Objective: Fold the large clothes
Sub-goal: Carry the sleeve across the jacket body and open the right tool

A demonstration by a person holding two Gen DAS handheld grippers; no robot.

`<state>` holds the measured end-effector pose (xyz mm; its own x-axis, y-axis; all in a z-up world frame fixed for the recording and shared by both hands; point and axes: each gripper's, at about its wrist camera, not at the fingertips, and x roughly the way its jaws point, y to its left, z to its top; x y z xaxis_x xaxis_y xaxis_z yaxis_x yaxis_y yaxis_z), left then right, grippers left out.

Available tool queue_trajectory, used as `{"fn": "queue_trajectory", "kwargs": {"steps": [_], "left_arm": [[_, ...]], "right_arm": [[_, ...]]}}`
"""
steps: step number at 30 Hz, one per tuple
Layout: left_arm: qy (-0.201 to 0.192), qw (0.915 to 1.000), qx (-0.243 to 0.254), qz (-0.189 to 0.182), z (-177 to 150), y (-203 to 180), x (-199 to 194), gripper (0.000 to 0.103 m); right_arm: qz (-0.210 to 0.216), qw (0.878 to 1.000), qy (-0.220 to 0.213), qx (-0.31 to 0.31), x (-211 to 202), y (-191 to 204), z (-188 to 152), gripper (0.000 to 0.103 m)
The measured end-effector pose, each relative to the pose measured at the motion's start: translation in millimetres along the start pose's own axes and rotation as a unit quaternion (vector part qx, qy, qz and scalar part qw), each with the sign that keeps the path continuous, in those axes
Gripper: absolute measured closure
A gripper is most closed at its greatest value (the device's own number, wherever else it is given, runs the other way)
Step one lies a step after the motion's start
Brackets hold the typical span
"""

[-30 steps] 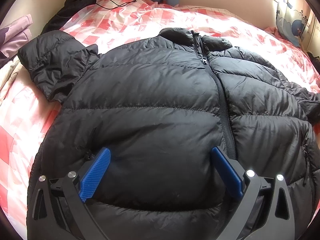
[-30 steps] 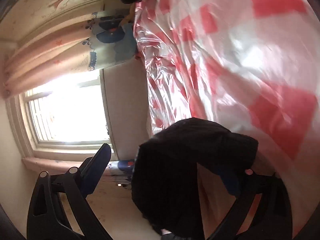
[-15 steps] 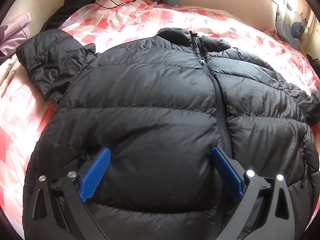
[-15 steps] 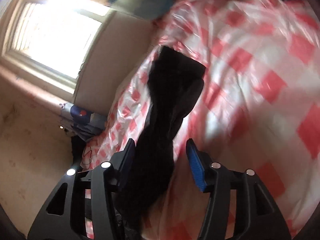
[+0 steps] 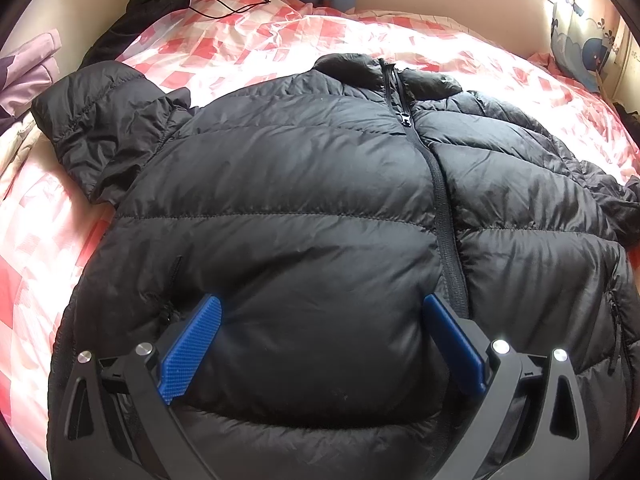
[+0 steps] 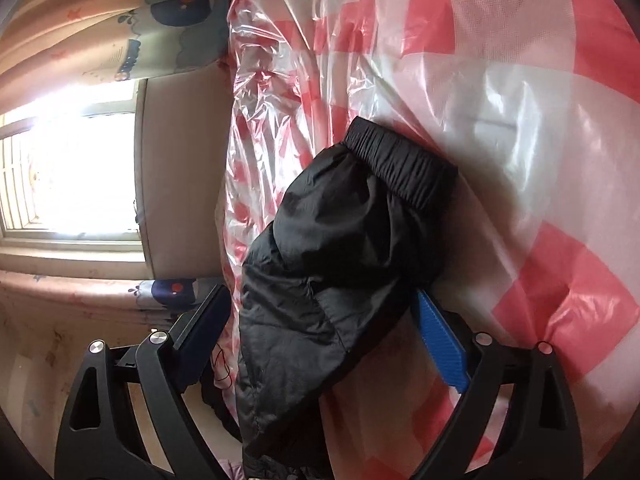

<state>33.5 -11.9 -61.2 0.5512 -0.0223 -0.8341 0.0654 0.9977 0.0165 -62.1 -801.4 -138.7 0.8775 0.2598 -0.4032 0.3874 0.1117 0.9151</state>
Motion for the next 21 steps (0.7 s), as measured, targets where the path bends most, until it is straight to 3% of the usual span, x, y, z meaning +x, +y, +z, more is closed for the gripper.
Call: {"fn": "queue_trajectory", "kwargs": {"steps": [5,10,11,12,14,16,18,20,21], "left_arm": [[-0.001,1.0000,0.002,0.002,0,0,-1,0.006],[-0.005,0.9999,0.007,0.008,0,-2,-1,0.006],[-0.005,0.9999,0.009,0.010,0,-2,-2,0.006],[-0.007,0.9998,0.013,0.013,0,-3,-2,0.006],[-0.010,0.9997,0.015,0.017,-1,-4,-3,0.006],[-0.014,0.9996,0.014,0.019,-1,-4,-4,0.006],[-0.022,0.9995,0.008,0.021,0,-3,-7,0.006],[-0.028,0.9994,0.005,0.020,0,-4,-9,0.006],[-0.029,0.9994,0.006,0.019,0,-5,-8,0.006]], "right_arm": [[0.015,0.999,0.047,0.003,14,-5,-30,0.015],[-0.008,1.000,0.009,0.002,41,3,-2,0.017],[-0.020,0.999,-0.002,-0.029,44,14,3,0.035],[-0.029,0.997,-0.015,-0.064,45,29,6,0.062],[-0.023,0.991,-0.043,-0.128,39,67,12,0.092],[-0.007,0.978,-0.081,-0.192,22,107,12,0.094],[0.010,0.956,-0.120,-0.266,-3,148,7,0.096],[0.012,0.944,-0.144,-0.297,-22,160,7,0.096],[-0.007,0.941,-0.154,-0.301,-26,156,11,0.096]]}}
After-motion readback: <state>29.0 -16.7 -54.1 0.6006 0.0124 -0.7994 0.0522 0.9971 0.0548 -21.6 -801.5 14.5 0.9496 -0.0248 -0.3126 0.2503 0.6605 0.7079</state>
